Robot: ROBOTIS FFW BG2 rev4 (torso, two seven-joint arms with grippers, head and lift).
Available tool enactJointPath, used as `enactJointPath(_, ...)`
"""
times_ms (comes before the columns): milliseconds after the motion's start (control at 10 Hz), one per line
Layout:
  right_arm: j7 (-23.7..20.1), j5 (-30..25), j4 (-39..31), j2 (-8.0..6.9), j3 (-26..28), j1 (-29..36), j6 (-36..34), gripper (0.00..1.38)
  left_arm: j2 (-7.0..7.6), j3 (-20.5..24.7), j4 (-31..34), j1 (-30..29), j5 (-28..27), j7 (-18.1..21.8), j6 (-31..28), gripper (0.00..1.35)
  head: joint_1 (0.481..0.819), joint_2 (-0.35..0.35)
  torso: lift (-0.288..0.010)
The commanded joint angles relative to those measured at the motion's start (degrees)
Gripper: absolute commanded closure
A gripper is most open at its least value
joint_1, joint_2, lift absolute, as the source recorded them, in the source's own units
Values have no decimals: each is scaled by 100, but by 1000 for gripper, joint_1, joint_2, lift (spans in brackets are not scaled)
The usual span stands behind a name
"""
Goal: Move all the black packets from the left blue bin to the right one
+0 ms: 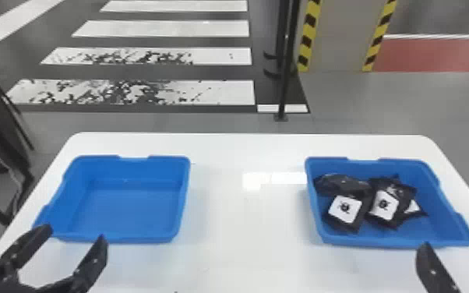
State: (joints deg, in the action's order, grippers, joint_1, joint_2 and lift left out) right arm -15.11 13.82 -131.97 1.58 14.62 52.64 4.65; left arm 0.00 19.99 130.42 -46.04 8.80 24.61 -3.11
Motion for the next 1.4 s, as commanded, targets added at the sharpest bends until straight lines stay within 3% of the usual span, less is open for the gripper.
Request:
enactJointPath(0,0,-11,-15,9,0,9,-1,133,-15,0,0,6,0,0,-12,188,695,22,-140)
enactJointPath(1300,9,24,27,9,0,9,-43,133,-15,0,-56,-8,57,0,-68,188,695,23,-140)
